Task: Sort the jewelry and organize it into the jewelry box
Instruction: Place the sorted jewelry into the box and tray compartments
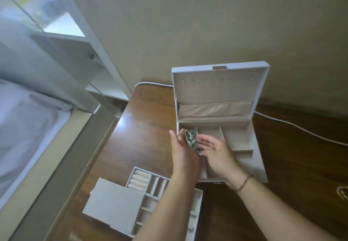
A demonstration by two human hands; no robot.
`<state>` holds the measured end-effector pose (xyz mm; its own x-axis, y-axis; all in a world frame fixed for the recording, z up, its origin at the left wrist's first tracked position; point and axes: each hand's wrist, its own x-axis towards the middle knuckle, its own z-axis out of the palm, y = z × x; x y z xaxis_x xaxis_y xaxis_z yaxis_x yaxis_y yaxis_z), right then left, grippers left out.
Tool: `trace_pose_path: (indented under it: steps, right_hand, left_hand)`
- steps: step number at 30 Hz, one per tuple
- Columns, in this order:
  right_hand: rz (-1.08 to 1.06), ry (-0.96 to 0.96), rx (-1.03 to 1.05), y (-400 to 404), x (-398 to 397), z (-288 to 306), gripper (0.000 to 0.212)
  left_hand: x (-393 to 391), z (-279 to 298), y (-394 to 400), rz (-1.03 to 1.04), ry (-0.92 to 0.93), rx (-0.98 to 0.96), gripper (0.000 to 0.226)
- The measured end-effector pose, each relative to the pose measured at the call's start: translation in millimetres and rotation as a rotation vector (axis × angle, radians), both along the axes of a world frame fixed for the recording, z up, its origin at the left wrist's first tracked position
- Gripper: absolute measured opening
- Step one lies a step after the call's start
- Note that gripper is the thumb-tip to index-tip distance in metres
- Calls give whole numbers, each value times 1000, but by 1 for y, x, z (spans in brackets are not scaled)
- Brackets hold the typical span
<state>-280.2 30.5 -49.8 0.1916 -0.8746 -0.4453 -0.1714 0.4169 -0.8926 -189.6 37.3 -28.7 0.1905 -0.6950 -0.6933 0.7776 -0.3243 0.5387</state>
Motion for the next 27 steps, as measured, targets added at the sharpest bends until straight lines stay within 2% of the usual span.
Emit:
trace_pose_path:
  steps: [3,9,12,15,17,20,22,25,27]
  right_hand:
    - [41,2,24,1,3,-7,53]
    - [74,-100,-43,-10,-3,4,65]
    - [59,111,-194,-4,-17,7,56]
    - [216,343,-301,8,-26,1,42]
    - [251,384,-329,13,-26,-3,40]
    - [176,355,-394,19,-27,2,38]
    - [127,371,-442,26,-34,8,35]
    - [64,417,-534,38,-55,13,32]
    - [65,466,-570,45,-72,12,33]
  left_hand:
    - [-2,1,2,-21,-34,-7,68]
    - [-2,5,10,11,-129,-169,66]
    - [4,5,3,24,-261,-278,56]
    - [16,3,-4,-57,-424,-323,55]
    - [27,1,-5,-131,-533,-331,58]
    - [40,-4,1,-273,-666,-366,52]
    - [46,-7,10,-330,-859,-425,45]
    - [60,-20,22,-338,-1305,-572,22]
    - [68,-32,25,-466,-1599,-679,26]
